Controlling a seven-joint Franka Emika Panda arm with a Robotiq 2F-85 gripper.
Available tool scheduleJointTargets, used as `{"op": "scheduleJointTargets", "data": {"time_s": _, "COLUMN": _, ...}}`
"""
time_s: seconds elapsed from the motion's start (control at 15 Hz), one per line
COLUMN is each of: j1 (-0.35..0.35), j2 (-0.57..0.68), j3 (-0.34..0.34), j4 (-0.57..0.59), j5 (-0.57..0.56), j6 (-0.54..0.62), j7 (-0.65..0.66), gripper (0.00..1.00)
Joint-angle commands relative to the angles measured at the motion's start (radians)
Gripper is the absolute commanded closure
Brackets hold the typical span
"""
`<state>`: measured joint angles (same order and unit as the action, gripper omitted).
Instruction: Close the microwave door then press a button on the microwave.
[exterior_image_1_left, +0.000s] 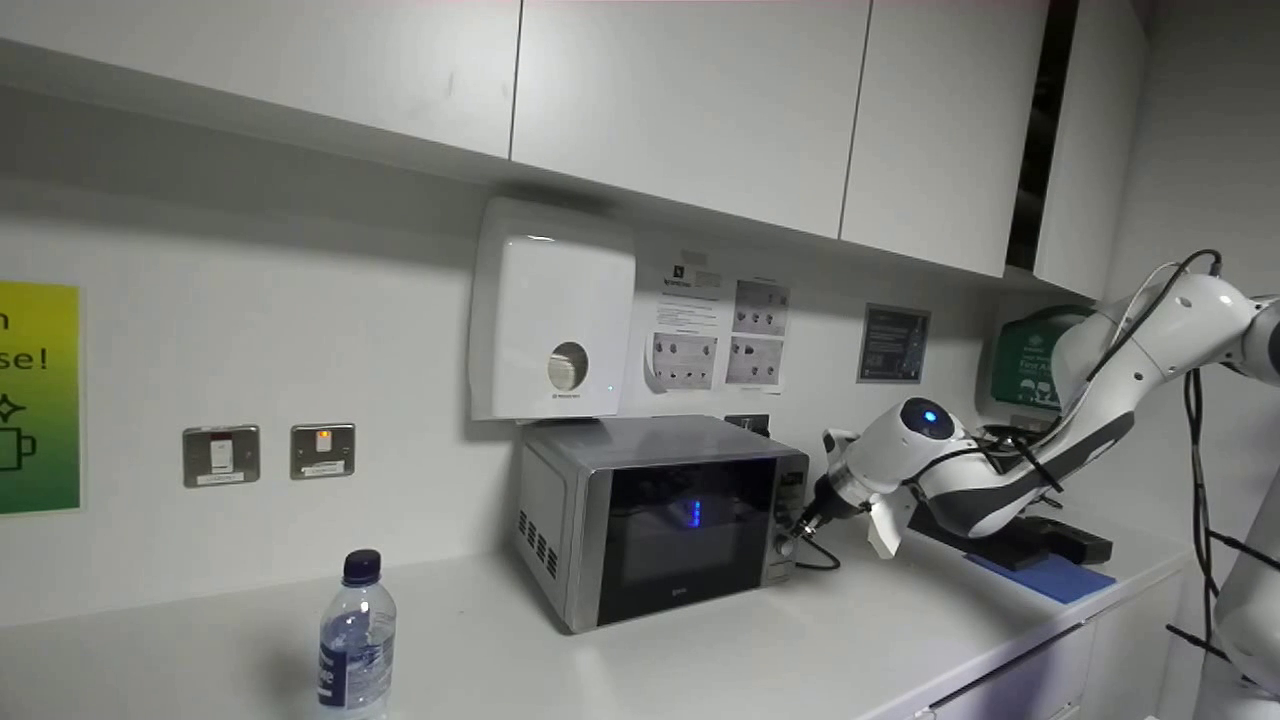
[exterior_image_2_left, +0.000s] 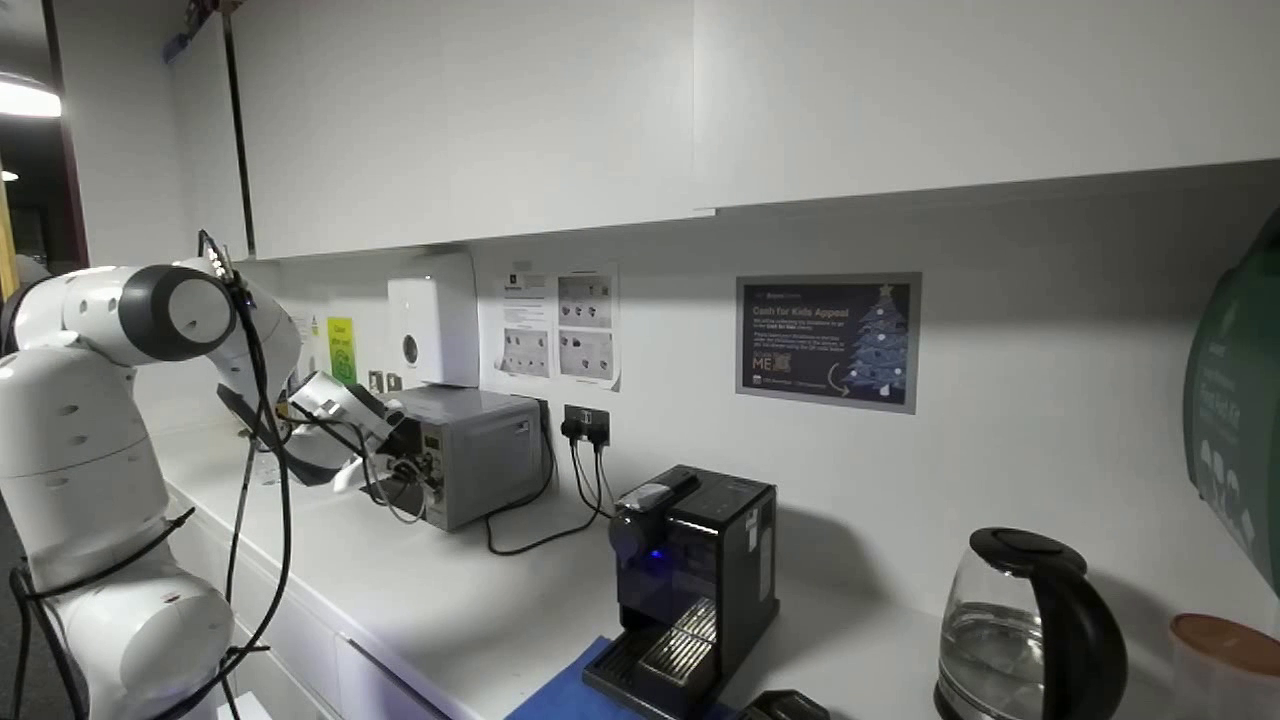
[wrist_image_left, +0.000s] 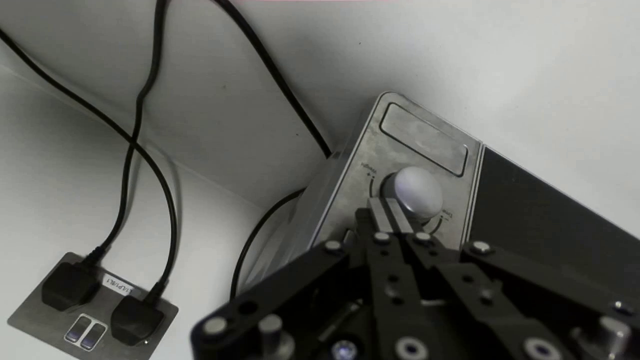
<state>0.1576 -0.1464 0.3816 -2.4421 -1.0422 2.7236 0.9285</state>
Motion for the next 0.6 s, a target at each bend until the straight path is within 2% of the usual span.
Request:
{"op": "scheduleJointTargets", "data": {"time_s": 0.0, "j1": -0.005, "j2": -0.038, "j3": -0.018, "j4": 0.040, "j5": 0.060, "j6": -0.042, "j7": -0.064, "gripper": 1.00}}
{"op": "scheduleJointTargets", "data": {"time_s": 0.53, "j1": 0.010, "j2": -0.050, "j3": -0.007, "j4": 0.046, "j5": 0.153, "j6": -0.067, "j7": -0.095, "gripper": 1.00}}
